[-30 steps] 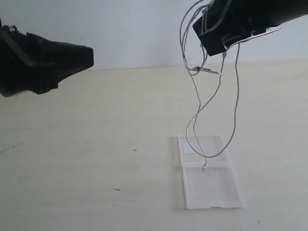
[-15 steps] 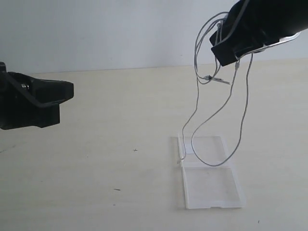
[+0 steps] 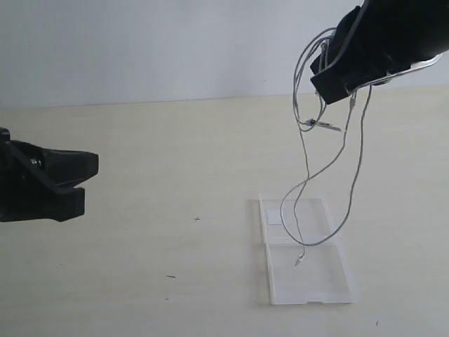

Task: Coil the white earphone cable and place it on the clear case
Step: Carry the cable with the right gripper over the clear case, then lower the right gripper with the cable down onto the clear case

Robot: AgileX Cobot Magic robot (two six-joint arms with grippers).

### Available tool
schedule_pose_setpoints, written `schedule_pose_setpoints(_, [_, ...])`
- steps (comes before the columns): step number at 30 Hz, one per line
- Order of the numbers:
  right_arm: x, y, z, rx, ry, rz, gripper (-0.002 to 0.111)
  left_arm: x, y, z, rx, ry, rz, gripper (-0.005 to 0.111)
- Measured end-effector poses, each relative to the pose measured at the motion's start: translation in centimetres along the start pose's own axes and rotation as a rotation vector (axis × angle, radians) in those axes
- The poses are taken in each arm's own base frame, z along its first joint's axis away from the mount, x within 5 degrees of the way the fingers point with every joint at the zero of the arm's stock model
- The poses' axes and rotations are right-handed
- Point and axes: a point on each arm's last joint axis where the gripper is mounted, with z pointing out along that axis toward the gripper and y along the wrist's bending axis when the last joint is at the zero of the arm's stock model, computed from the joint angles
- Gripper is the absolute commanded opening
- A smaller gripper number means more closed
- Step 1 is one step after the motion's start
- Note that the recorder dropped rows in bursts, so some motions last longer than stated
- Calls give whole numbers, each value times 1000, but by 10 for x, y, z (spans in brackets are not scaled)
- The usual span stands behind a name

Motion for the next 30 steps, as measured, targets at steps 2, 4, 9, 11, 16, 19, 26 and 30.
schedule_pose_setpoints(2, [4, -1, 3, 14, 17, 2, 0, 5, 1, 0, -2, 14, -1, 0])
schedule_pose_setpoints(4, [11, -1, 9, 25, 49, 6, 0, 8, 1, 1, -4, 24, -2, 0])
schedule_pose_setpoints(9, [26, 2, 22, 26, 83, 15, 0, 11, 2, 1, -5, 31, -3, 0])
schedule_pose_setpoints(11, [30, 3, 26, 24, 84, 20, 0, 11, 2, 1, -8, 31, -3, 0])
schedule_pose_setpoints(16, [39, 6, 36, 21, 76, 21, 0, 11, 2, 1, -8, 31, -3, 0])
schedule_pose_setpoints(19, [43, 7, 41, 20, 71, 26, 0, 11, 2, 1, -6, 32, -3, 0])
schedule_pose_setpoints(26, [47, 9, 70, 9, 128, 41, 0, 12, -1, 1, 21, 41, -7, 0])
schedule_pose_setpoints(30, [52, 4, 90, 32, 180, 80, 0, 12, -1, 1, 23, 42, -14, 0])
